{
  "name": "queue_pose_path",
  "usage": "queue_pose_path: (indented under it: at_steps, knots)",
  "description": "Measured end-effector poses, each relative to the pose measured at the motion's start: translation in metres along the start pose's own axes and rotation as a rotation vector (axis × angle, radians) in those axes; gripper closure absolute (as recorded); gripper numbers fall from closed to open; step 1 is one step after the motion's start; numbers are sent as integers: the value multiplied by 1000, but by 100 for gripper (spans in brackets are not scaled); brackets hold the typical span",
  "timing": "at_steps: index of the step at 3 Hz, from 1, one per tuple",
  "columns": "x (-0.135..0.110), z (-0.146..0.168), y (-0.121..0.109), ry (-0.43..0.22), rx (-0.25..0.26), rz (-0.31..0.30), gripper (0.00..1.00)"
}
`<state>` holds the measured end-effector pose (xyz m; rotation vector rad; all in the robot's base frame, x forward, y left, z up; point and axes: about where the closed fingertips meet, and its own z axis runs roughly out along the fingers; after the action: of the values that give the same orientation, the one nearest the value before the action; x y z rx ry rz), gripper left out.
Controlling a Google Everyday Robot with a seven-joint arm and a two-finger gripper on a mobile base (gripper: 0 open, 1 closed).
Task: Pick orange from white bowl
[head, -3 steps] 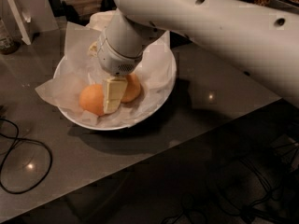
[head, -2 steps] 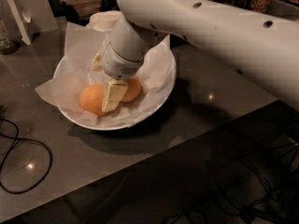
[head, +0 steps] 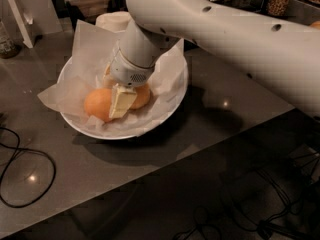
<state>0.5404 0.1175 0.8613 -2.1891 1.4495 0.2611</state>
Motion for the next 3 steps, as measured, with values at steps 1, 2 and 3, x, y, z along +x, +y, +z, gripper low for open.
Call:
queue_pose_path:
  at_steps: [1, 2, 3]
  knots:
    - [8, 12, 2, 6, -40, 22, 28]
    - [9, 17, 1, 8, -57, 27, 28]
    - [8, 20, 0, 10, -71, 26, 29]
